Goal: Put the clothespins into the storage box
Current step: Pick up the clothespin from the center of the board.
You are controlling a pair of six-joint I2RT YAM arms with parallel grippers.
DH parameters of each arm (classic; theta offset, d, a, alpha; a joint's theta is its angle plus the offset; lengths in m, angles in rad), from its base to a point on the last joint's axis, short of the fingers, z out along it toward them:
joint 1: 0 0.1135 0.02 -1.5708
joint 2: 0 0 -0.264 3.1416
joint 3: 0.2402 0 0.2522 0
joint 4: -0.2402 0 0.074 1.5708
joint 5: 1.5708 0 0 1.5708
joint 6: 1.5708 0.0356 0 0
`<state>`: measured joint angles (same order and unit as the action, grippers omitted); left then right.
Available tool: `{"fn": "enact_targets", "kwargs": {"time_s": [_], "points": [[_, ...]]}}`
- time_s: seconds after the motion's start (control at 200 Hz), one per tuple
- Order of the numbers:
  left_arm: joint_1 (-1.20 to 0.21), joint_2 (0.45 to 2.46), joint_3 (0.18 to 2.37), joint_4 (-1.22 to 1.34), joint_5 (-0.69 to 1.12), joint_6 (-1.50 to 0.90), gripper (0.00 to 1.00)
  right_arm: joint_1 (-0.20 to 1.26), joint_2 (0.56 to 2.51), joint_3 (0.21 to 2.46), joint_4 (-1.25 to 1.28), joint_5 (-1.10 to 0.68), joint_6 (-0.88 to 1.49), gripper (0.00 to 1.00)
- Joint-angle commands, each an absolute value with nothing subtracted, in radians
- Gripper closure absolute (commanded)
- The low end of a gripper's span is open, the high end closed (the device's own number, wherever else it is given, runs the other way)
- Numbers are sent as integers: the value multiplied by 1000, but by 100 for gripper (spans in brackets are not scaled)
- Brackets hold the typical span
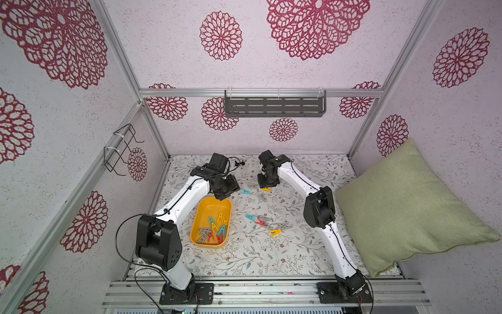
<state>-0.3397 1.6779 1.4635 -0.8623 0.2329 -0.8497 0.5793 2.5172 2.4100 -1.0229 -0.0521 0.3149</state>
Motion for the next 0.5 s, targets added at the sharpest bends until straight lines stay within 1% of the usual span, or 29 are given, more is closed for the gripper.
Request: {"fn": "enact_targets", "kwargs": {"time_s": [0.0, 0.16, 0.26, 0.4, 0.495], "points": [[-344, 1702, 1504, -857, 239, -837, 41, 577, 2528, 2421, -1032, -48, 295, 63], [-344, 1719, 1519, -870, 240, -828, 41, 574, 2553, 2421, -1029, -55, 291, 66], [-344, 1725, 1522, -872, 242, -827, 41, 574, 2563, 2413, -1029, -66, 289, 70], [-344, 1726, 1522, -876, 239, -824, 41, 574, 2554, 2365, -1010, -72, 290, 71], [-344, 1725, 1519, -876, 237, -824, 41, 575, 2539, 2327, -993, -74, 290, 74]]}}
